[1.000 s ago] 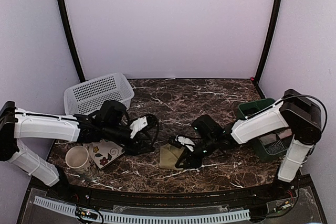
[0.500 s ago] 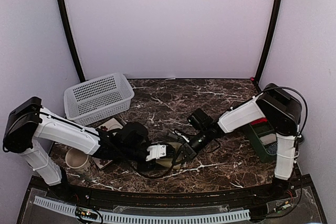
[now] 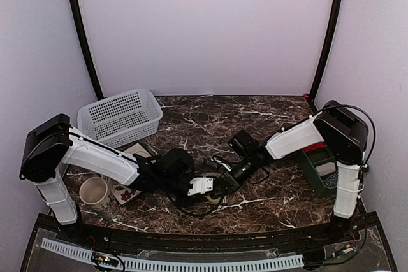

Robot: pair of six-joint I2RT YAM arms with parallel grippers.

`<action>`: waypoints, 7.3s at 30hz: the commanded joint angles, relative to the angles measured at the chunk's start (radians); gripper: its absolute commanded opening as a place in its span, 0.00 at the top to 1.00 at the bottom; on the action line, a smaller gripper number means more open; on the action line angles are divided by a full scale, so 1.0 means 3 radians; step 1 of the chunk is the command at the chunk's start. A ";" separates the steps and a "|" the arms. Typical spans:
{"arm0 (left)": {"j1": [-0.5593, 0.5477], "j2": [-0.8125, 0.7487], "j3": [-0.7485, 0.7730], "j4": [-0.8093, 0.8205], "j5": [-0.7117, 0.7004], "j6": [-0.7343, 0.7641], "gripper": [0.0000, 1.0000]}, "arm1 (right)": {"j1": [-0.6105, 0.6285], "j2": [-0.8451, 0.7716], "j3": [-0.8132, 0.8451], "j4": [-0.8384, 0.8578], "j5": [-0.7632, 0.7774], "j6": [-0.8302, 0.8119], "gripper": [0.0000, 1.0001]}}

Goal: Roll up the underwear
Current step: Roll the underwear at the center of the board.

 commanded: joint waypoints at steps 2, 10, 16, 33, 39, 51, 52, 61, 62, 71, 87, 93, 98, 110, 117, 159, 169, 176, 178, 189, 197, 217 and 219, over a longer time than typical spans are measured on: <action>-0.0005 0.0115 0.0143 -0.0608 0.0314 -0.0219 0.93 | -0.0063 -0.0414 -0.0081 -0.0102 0.0608 -0.0073 0.70; 0.0332 0.0312 0.0616 -0.1308 0.1365 -0.0775 0.96 | -0.0036 -0.1701 -0.0866 0.0446 0.1535 -0.0363 0.47; 0.0587 0.0795 0.1151 -0.1848 0.1985 -0.0941 0.98 | 0.0371 -0.2427 -0.1321 0.0512 0.2103 -0.0531 0.46; 0.0888 0.1695 0.1931 -0.2590 0.2598 -0.0785 0.95 | 0.1162 -0.1829 -0.1330 0.1109 0.2692 -0.1274 0.48; 0.0890 0.1721 0.1960 -0.2596 0.2623 -0.0776 0.95 | 0.1166 -0.1478 -0.1183 0.1165 0.2881 -0.1507 0.48; 0.0893 0.1715 0.1987 -0.2652 0.2626 -0.0671 0.90 | 0.1156 -0.0985 -0.1129 0.1054 0.2727 -0.1318 0.75; 0.0899 0.1707 0.1995 -0.2658 0.2625 -0.0668 0.88 | 0.1153 -0.0988 -0.1136 0.1031 0.2713 -0.1291 0.81; 0.1054 0.1049 0.1628 -0.2247 0.2155 -0.0776 0.55 | 0.1072 -0.1094 -0.1008 0.0657 0.2313 -0.0957 1.00; 0.1098 0.0860 0.1500 -0.2079 0.2065 -0.0817 0.53 | 0.1044 -0.1106 -0.0997 0.0616 0.2224 -0.0908 1.00; 0.1178 -0.0650 0.0061 -0.0705 0.1108 -0.0656 0.48 | 0.0569 -0.0778 -0.0523 0.0081 0.1232 -0.0505 1.00; -0.0002 -0.0795 -0.0478 0.0136 -0.0006 -0.0109 0.48 | 0.0002 0.0144 0.0049 -0.0230 -0.0013 -0.0046 1.00; -0.0060 -0.0364 -0.0334 0.0397 -0.0248 -0.0013 0.49 | -0.0007 0.0288 0.0116 -0.0388 -0.0025 -0.0230 1.00; -0.0057 -0.0031 -0.0162 0.0258 -0.0296 0.0172 0.55 | -0.0012 0.0262 0.0057 -0.0336 -0.0010 -0.0312 1.00; -0.0028 0.0207 0.0398 -0.0961 0.0420 -0.0202 0.93 | -0.0019 -0.0964 -0.0508 0.0449 0.1337 -0.0441 0.61; 0.0216 0.0574 0.0950 -0.1749 0.0995 -0.0596 0.94 | 0.0006 -0.1865 -0.1195 0.0705 0.1876 -0.0588 0.57; 0.0696 0.1851 0.2503 -0.3349 0.2108 -0.0901 0.89 | 0.1223 -0.1649 -0.1317 0.1053 0.3106 -0.1740 0.55; 0.0732 0.1863 0.2531 -0.3347 0.2128 -0.0902 0.87 | 0.1224 -0.1178 -0.1110 0.0991 0.3160 -0.1734 0.61; 0.0776 0.1781 0.2552 -0.3336 0.2095 -0.0889 0.69 | 0.1220 -0.1043 -0.1049 0.0699 0.3107 -0.1627 0.84; 0.0820 0.1711 0.2529 -0.3290 0.2067 -0.0911 0.62 | 0.1219 -0.1016 -0.1021 0.0569 0.3055 -0.1575 0.92; 0.1240 0.0653 0.1717 -0.2067 0.1458 -0.1202 0.47 | 0.1019 -0.1025 -0.0975 0.0310 0.2503 -0.1348 1.00; 0.1145 -0.0679 0.0030 -0.0315 0.1341 -0.0866 0.46 | 0.0597 -0.0800 -0.0753 0.0123 0.1800 -0.1308 1.00; 0.0313 -0.0036 -0.0061 0.0373 0.0704 -0.0155 0.51 | 0.0466 -0.0705 -0.0716 0.0103 0.1697 -0.1352 0.94; 0.0308 0.0016 -0.0036 0.0287 0.0684 -0.0106 0.54 | 0.0466 -0.0722 -0.0714 0.0104 0.1722 -0.1351 0.93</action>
